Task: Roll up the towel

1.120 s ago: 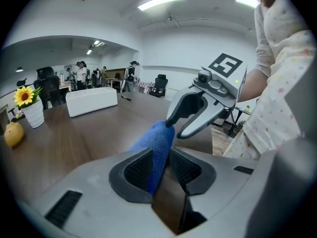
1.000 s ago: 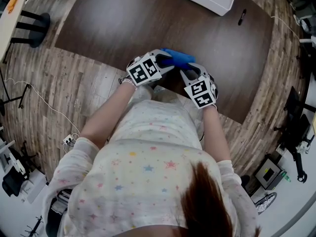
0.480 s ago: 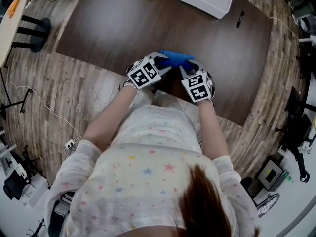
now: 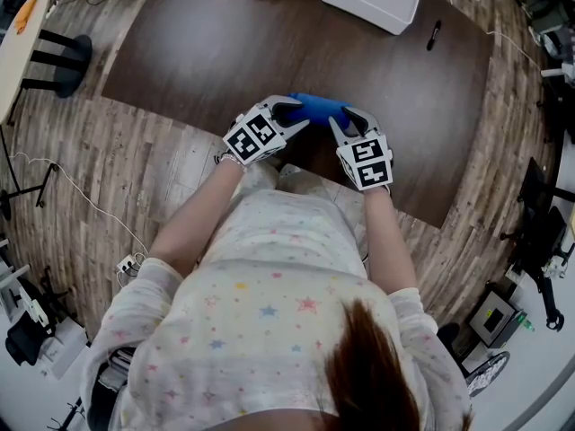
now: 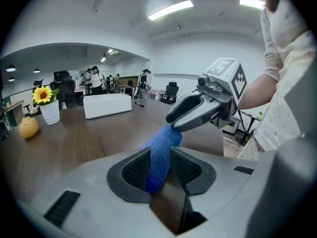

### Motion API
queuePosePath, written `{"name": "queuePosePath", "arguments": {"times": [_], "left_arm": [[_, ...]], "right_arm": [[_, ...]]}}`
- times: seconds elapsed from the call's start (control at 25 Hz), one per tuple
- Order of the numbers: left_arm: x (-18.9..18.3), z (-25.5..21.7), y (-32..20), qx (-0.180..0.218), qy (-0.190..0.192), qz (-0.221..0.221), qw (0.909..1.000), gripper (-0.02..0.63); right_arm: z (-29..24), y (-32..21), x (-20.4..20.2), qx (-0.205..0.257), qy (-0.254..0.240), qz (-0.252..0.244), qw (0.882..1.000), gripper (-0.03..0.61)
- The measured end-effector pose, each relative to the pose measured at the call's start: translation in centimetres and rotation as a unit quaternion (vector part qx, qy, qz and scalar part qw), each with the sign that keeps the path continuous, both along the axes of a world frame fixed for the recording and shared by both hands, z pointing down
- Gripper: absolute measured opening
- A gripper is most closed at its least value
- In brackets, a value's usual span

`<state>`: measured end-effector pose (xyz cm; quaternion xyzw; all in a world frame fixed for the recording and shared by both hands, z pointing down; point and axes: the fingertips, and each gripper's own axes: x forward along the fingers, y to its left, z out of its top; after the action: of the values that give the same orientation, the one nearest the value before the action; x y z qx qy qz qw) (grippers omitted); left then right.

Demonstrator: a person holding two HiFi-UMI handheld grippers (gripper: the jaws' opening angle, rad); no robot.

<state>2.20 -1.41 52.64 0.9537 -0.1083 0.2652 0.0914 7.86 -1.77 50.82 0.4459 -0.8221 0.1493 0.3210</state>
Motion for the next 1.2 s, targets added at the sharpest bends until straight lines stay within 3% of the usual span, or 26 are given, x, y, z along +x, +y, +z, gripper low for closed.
{"name": "queuePosePath", "arguments": {"times": [0.12, 0.32, 0.44, 0.84, 1.2], "left_arm": [[-0.3, -0.8, -0.2, 0.006, 0.010, -0.006, 0.9999, 0.110], [-0.9, -4.6, -2.3, 0.036, 0.065, -0.054, 0.9958, 0.107], [-1.3, -6.9, -3.3, 0.062, 0.085, -0.074, 0.9916, 0.058], [-4.0, -15.3, -5.8, 0.112, 0.166, -0.148, 0.9684, 0.014], [-4.9, -17.8, -6.8, 0.128, 0.187, -0.180, 0.9573, 0.012]], "right_arm": [[-1.6, -0.3, 0.3, 0.022, -0.015, 0.015, 1.000, 0.098], [-5.6, -1.4, 1.4, 0.078, -0.051, 0.052, 0.994, 0.035], [-8.1, -1.7, 2.2, 0.108, -0.067, 0.075, 0.989, 0.002], [-15.2, -2.7, 2.6, 0.178, -0.103, 0.105, 0.973, 0.000], [-17.8, -2.7, 3.5, 0.211, -0.092, 0.114, 0.966, 0.000]]}}
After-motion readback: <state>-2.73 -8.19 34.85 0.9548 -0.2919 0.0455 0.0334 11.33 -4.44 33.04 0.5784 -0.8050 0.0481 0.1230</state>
